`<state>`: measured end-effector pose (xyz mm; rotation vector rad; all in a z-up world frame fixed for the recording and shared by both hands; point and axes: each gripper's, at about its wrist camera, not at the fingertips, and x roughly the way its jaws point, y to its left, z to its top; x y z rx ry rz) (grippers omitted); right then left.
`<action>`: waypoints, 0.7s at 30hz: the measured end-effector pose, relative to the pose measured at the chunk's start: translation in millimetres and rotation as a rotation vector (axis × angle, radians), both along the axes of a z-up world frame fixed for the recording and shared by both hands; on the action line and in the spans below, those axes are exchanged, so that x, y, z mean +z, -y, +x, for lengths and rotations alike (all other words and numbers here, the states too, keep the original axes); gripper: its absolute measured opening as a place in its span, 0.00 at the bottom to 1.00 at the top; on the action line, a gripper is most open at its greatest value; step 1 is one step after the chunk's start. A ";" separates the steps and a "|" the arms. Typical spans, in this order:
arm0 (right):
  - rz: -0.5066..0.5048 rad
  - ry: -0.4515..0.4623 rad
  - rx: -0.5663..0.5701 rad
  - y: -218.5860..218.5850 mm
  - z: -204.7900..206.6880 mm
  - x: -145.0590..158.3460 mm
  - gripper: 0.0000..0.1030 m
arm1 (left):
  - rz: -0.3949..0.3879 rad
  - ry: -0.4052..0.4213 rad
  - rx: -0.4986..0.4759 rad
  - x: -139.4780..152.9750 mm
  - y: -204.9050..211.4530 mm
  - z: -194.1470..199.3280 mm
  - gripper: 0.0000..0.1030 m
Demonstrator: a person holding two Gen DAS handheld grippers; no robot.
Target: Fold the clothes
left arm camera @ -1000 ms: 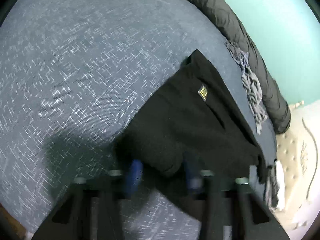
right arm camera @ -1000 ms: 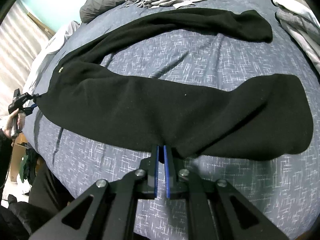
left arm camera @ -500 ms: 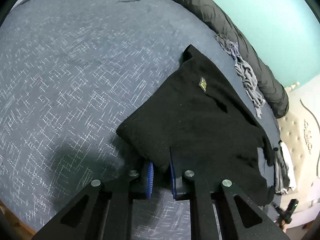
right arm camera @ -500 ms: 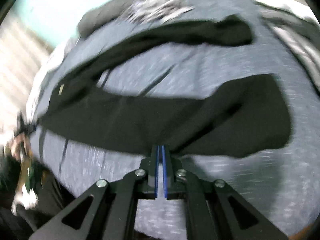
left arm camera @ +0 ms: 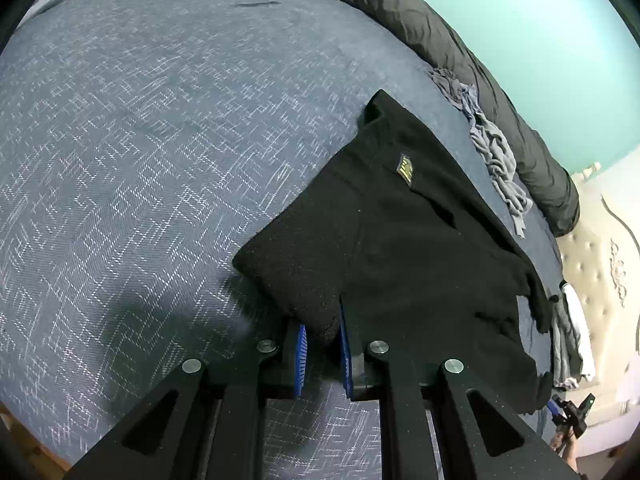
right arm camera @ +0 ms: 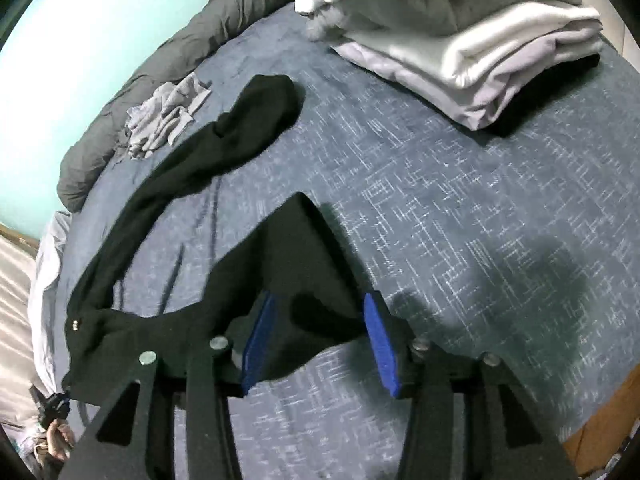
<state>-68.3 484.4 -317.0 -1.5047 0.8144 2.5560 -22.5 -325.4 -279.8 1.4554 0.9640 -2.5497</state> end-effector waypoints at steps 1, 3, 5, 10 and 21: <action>0.001 -0.003 0.009 1.4 -0.2 -2.1 0.46 | -0.001 0.001 -0.001 0.3 -0.2 0.1 0.14; 0.011 -0.011 0.025 3.6 -1.2 -3.1 0.42 | -0.005 0.005 -0.003 0.8 0.0 -0.5 0.14; 0.029 -0.022 0.041 5.5 -2.7 -1.4 0.20 | -0.010 0.009 -0.004 1.4 0.1 -1.3 0.14; 0.072 -0.050 0.080 9.8 -6.3 3.7 0.06 | -0.021 0.009 -0.007 4.4 0.2 -4.5 0.14; 0.145 -0.214 0.062 -34.0 10.1 83.8 0.05 | -0.005 -0.003 0.010 7.8 4.4 -2.8 0.14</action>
